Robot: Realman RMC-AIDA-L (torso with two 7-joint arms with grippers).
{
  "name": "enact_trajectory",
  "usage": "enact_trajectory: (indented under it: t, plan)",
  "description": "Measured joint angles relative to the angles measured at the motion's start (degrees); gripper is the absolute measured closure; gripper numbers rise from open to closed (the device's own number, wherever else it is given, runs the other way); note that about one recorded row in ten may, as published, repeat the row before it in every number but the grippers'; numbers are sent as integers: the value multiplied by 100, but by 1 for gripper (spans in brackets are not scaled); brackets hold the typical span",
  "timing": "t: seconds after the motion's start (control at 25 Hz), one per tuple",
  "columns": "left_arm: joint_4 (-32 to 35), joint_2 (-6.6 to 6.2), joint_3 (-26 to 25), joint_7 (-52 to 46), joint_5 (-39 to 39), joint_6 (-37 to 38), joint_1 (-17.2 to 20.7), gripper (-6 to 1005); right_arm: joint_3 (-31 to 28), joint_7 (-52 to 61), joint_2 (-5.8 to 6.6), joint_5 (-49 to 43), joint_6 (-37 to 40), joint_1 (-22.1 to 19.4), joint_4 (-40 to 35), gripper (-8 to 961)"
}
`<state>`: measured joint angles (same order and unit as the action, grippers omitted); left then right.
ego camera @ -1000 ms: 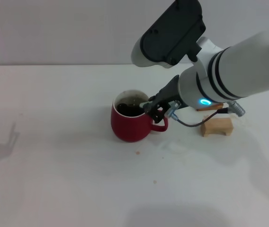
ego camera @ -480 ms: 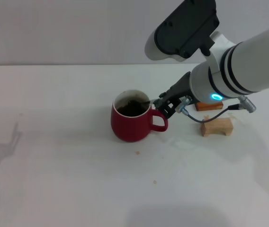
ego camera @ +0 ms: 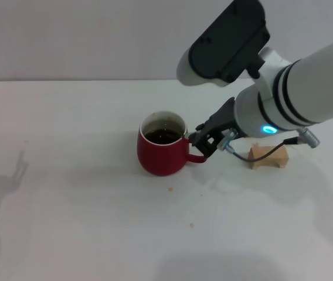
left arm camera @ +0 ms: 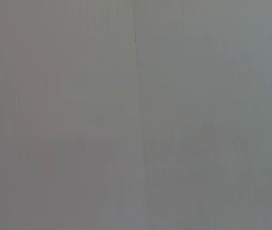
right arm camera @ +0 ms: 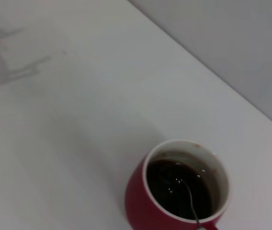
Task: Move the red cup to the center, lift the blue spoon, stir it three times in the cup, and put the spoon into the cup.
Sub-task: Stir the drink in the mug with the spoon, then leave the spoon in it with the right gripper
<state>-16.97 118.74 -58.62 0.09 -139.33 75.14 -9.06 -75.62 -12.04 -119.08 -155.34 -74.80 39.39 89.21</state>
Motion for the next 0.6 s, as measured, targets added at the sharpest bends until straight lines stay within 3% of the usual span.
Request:
enact_trajectory:
  t: [0.6]
  plan:
    - [1, 0, 0, 0, -19, 0, 0, 145, 225, 39, -19, 114, 393, 135, -173, 826]
